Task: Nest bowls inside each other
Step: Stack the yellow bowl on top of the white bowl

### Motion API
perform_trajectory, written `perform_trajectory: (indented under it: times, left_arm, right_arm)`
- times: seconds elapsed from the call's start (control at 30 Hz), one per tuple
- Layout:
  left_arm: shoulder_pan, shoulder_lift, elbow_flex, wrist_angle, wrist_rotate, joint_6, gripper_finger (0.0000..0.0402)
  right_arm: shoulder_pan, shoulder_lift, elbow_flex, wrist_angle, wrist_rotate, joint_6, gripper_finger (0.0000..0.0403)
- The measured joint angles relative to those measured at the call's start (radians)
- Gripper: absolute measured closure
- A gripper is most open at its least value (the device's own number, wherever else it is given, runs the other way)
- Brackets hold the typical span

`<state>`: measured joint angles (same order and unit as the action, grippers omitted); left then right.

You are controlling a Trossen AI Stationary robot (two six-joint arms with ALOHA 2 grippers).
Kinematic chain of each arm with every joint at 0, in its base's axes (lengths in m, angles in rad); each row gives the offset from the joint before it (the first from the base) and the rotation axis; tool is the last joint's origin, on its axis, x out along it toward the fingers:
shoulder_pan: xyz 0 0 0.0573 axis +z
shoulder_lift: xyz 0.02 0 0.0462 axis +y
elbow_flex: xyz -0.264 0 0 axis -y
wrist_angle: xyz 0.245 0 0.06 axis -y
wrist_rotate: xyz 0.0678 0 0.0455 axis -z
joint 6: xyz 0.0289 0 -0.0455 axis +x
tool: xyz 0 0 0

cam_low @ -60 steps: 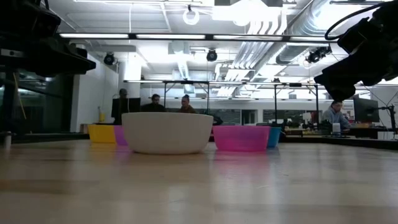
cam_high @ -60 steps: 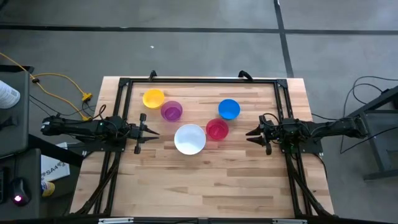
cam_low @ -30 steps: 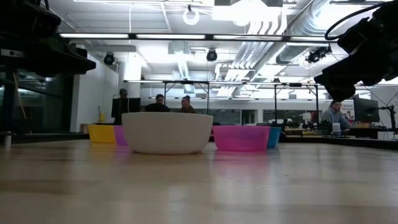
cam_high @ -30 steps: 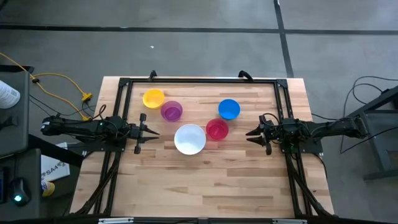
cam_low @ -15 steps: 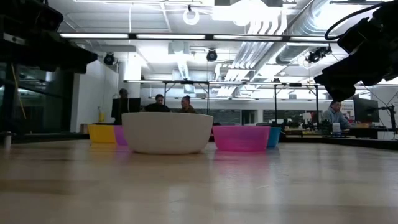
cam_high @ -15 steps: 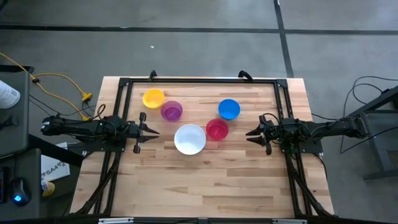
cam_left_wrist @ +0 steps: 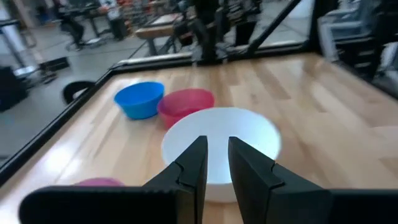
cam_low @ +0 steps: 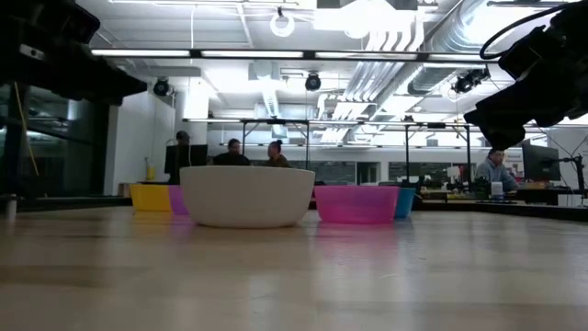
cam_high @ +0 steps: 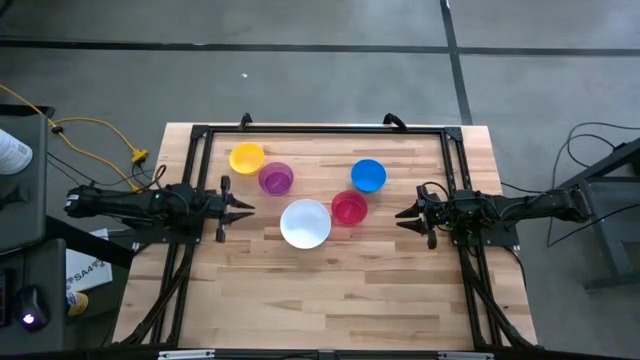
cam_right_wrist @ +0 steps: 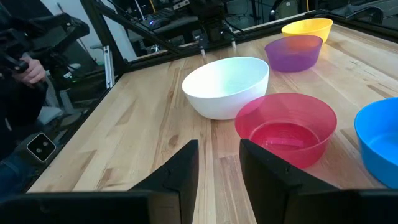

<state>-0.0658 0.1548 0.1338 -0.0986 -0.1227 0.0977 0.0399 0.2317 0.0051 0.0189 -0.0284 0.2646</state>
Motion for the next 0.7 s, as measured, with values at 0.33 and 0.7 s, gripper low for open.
perform_trajectory:
  times: [0.33, 0.7]
  left_arm:
    - [0.0, 0.173, 0.11, -0.023, -0.117, -0.018, 0.0336]
    - [0.0, 0.504, 0.271, -0.031, -0.227, -0.05, 0.0336]
  right_arm:
    - [0.0, 0.0, 0.0, 0.0, 0.0, 0.0, 0.0293]
    - [0.0, 0.0, 0.0, 0.0, 0.0, 0.0, 0.0293]
